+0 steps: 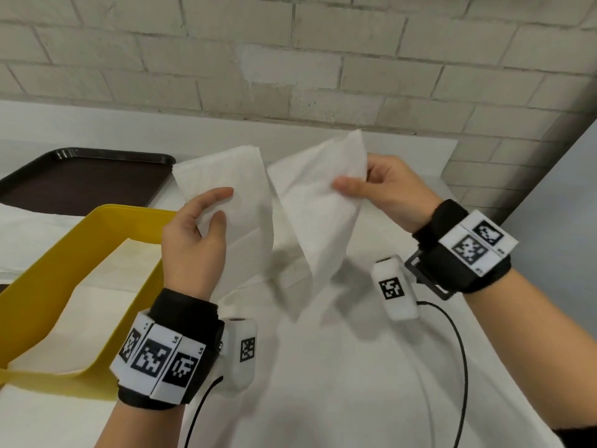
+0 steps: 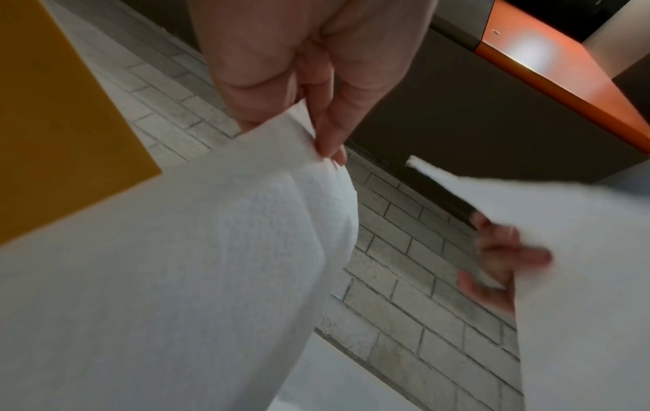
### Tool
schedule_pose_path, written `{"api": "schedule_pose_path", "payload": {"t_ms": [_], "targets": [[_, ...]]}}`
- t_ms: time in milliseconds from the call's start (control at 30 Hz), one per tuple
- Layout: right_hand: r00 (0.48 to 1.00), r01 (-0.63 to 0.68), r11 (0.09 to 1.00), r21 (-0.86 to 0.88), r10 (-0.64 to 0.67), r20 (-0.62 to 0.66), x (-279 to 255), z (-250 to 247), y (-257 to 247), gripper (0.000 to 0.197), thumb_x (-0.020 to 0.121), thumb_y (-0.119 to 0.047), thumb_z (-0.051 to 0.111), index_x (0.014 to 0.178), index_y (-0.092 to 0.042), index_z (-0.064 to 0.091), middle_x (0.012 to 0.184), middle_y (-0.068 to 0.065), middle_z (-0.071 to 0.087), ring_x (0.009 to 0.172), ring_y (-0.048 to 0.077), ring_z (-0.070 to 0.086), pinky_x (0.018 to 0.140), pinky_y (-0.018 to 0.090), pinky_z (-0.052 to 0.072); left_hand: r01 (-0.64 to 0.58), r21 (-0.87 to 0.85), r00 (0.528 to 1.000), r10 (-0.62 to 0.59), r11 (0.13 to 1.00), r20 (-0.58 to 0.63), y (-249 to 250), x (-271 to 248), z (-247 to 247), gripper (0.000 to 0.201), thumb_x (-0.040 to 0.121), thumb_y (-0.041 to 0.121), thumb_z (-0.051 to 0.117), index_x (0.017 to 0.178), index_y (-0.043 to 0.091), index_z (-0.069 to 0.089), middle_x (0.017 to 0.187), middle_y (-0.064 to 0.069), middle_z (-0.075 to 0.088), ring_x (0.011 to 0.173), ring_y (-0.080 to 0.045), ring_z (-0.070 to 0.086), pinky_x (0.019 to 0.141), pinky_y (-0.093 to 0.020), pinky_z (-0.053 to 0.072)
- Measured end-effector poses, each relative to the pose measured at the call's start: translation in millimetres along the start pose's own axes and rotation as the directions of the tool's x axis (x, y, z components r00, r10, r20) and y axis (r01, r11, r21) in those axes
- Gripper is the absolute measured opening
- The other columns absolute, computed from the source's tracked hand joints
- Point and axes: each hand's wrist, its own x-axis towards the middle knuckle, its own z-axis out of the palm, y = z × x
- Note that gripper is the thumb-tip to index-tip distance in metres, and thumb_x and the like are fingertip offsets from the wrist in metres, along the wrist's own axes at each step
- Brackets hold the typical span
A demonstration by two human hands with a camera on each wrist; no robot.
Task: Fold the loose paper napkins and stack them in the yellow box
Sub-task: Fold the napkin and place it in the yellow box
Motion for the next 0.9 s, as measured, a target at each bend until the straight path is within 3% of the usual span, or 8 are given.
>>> {"api": "schedule_pose_path", "payload": {"t_ms": [33, 67, 200, 333, 533, 667, 767, 900], "targets": [[0.998, 0.048, 0.993, 0.106, -0.044, -0.041, -1.1, 1.2, -4.0, 0.022, 0.071, -0.020, 0.059, 0.091, -0.012, 0.063, 0.081, -0.011, 0.072, 0.080, 0.004, 0.068, 0.073, 0.017, 0.053, -0.007, -0.046, 1.000, 0.008, 0.999, 0.016, 1.3, 0.4, 2.8, 0.030, 0.090, -0.001, 0.051, 0.101, 0.024, 0.062, 0.104, 0.015, 0.061, 0.094, 0.002, 0.060, 0.088, -0.010, 0.043], [0.996, 0.071, 0.977, 0.199, -0.059, -0.068, -1.5, 3.5, -6.7, 0.022, 0.071, -0.019, 0.058, 0.091, -0.011, 0.062, 0.082, -0.009, 0.073, 0.081, 0.005, 0.068, 0.073, 0.017, 0.053, -0.007, -0.090, 0.999, 0.010, 0.996, 0.033, 2.1, 0.8, 6.5, 0.027, 0.091, 0.002, 0.052, 0.099, 0.025, 0.063, 0.104, 0.016, 0.062, 0.096, 0.009, 0.058, 0.088, -0.007, 0.042], [0.994, 0.067, 0.924, 0.377, -0.028, -0.106, 2.7, 17.8, -7.4, 0.021, 0.072, -0.020, 0.058, 0.088, -0.008, 0.067, 0.085, -0.003, 0.073, 0.080, 0.010, 0.069, 0.074, 0.021, 0.054, 0.015, -0.278, 0.997, 0.008, 0.961, 0.083, 8.3, -0.4, 22.0, 0.018, 0.089, 0.025, 0.049, 0.094, 0.028, 0.066, 0.098, 0.017, 0.069, 0.104, 0.000, 0.060, 0.091, -0.014, 0.043], [0.989, 0.037, 0.934, 0.356, 0.016, -0.145, 11.0, 32.3, 1.5, 0.013, 0.084, -0.012, 0.055, 0.092, -0.007, 0.064, 0.084, -0.003, 0.072, 0.078, 0.009, 0.068, 0.075, 0.020, 0.055, 0.036, -0.427, 0.992, 0.018, 0.904, 0.123, 19.0, -4.0, 30.9, 0.020, 0.091, 0.035, 0.048, 0.090, 0.026, 0.066, 0.087, 0.022, 0.070, 0.094, 0.006, 0.062, 0.079, -0.008, 0.043], [0.989, -0.013, 0.962, 0.272, 0.053, -0.141, 19.6, 45.0, 10.4, 0.019, 0.093, -0.010, 0.048, 0.109, -0.005, 0.058, 0.102, 0.005, 0.065, 0.091, 0.013, 0.064, 0.084, 0.023, 0.052, -0.046, -0.358, 0.987, 0.099, 0.933, 0.130, 23.0, -6.0, 35.5, 0.022, 0.088, 0.034, 0.043, 0.070, 0.026, 0.053, 0.060, 0.022, 0.056, 0.063, 0.007, 0.050, 0.063, -0.006, 0.038], [0.991, -0.022, 0.978, 0.206, 0.049, -0.125, 22.3, 52.9, 10.4, 0.027, 0.093, -0.012, 0.048, 0.119, -0.007, 0.052, 0.112, 0.005, 0.063, 0.102, 0.018, 0.062, 0.092, 0.030, 0.050, -0.038, -0.339, 0.992, 0.076, 0.940, 0.100, 18.1, -5.5, 36.1, 0.022, 0.088, 0.034, 0.043, 0.089, 0.024, 0.062, 0.084, 0.014, 0.066, 0.082, 0.005, 0.060, 0.070, -0.009, 0.044], [0.989, -0.026, 0.985, 0.171, 0.050, -0.141, 25.0, 58.9, 10.4, 0.029, 0.093, -0.014, 0.050, 0.121, -0.008, 0.045, 0.116, 0.006, 0.059, 0.106, 0.018, 0.059, 0.094, 0.032, 0.049, -0.038, -0.307, 0.996, 0.061, 0.951, 0.067, 14.8, -5.0, 35.0, 0.021, 0.093, 0.028, 0.041, 0.088, 0.024, 0.060, 0.079, 0.012, 0.064, 0.076, 0.008, 0.059, 0.066, -0.010, 0.045], [0.993, -0.067, 0.988, 0.139, 0.079, -0.090, 24.4, 64.2, 15.5, 0.038, 0.092, -0.014, 0.051, 0.120, -0.019, 0.025, 0.116, 0.002, 0.053, 0.099, 0.009, 0.057, 0.093, 0.031, 0.049, -0.027, -0.316, 0.999, 0.031, 0.948, 0.009, 10.8, 0.4, 30.2, 0.016, 0.096, 0.028, 0.040, 0.098, 0.031, 0.055, 0.091, 0.016, 0.065, 0.090, -0.002, 0.061, 0.077, -0.024, 0.050]]}}
